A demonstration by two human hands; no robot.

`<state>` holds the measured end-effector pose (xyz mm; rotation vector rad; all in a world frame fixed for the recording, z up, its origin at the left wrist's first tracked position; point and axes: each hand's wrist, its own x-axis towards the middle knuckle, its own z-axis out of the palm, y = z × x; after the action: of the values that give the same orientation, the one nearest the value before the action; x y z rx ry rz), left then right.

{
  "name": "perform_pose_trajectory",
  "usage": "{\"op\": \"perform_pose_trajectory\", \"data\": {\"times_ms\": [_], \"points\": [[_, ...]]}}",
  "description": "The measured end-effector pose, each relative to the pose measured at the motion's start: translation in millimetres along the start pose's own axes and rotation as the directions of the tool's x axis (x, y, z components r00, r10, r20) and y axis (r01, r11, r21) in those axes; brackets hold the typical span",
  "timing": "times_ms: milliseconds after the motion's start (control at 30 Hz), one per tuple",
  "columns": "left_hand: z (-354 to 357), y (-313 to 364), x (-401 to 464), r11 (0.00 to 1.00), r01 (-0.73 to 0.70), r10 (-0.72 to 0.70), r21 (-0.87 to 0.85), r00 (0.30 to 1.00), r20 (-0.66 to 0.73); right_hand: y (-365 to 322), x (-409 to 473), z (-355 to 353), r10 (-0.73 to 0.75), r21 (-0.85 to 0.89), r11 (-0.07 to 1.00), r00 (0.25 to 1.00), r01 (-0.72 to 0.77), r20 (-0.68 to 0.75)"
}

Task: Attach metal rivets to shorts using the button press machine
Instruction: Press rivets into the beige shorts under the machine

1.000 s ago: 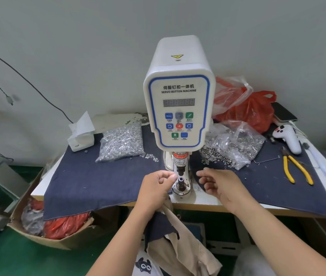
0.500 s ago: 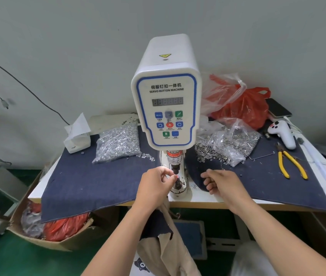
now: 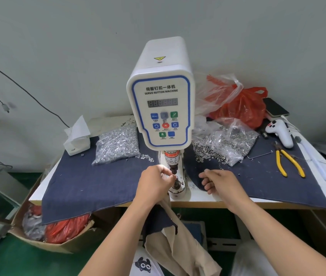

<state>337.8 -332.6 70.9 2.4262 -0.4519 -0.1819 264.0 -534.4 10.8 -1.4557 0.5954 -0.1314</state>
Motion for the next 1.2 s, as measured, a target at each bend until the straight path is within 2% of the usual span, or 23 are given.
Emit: {"op": "perform_pose_trajectory", "data": {"times_ms": [433, 533, 600, 667, 733, 800, 833, 900, 1000, 1067, 1133, 1200], "points": [[3.3, -9.1, -2.3, 0.995, -0.018, 0.015, -0.097, 0.999, -0.041, -1.2, -3.7, 0.5, -0.008, -0.042, 0.999, 1.0, 0.007, -0.013], [2.5, -14.7, -6.1, 0.986, -0.019, 0.011, -0.168, 0.999, -0.044, -1.9, -4.6, 0.1, -0.01, -0.048, 0.999, 1.0, 0.01, -0.005], [-0.1, -21.9, -8.5, 0.961, 0.036, -0.054, -0.273, 0.997, -0.056, -4.1, -7.2, 0.4, -0.018, -0.054, 0.998, 1.0, 0.018, 0.005], [-3.7, -30.3, -14.2, 0.869, 0.134, -0.152, -0.476, 0.988, 0.002, -7.5, -15.7, 2.3, -0.055, -0.09, 0.994, 0.998, 0.058, 0.039], [-8.5, -35.9, -23.4, 0.679, 0.198, -0.182, -0.707, 0.978, 0.099, -13.3, -31.3, 8.8, -0.149, -0.183, 0.967, 0.977, 0.175, 0.151], [-11.5, -39.9, -32.9, 0.445, 0.223, -0.123, -0.867, 0.974, 0.188, -17.4, -49.9, 19.7, -0.245, -0.307, 0.879, 0.899, 0.364, 0.363], [-12.8, -40.4, -37.2, 0.359, 0.224, -0.064, -0.906, 0.974, 0.216, -18.7, -58.2, 26.9, -0.252, -0.349, 0.825, 0.842, 0.444, 0.476], [-15.2, -39.0, -43.8, 0.262, 0.193, 0.066, -0.946, 0.974, 0.217, -21.1, -71.0, 40.0, -0.193, -0.367, 0.785, 0.76, 0.499, 0.62], [-22.4, -36.4, -52.3, 0.225, 0.101, 0.187, -0.969, 0.972, 0.145, -24.2, -78.3, 48.3, -0.187, -0.352, 0.798, 0.757, 0.489, 0.626], [-27.3, -37.5, -57.9, 0.264, 0.045, 0.225, -0.964, 0.969, 0.107, -27.4, -79.8, 48.1, -0.207, -0.345, 0.792, 0.753, 0.504, 0.625], [-30.1, -40.1, -61.1, 0.301, 0.009, 0.257, -0.954, 0.962, 0.09, -28.2, -80.9, 46.9, -0.241, -0.36, 0.74, 0.724, 0.568, 0.647], [-33.0, -39.3, -63.6, 0.303, -0.01, 0.305, -0.953, 0.948, 0.087, -28.0, -83.1, 47.2, -0.273, -0.34, 0.718, 0.696, 0.607, 0.664]]}}
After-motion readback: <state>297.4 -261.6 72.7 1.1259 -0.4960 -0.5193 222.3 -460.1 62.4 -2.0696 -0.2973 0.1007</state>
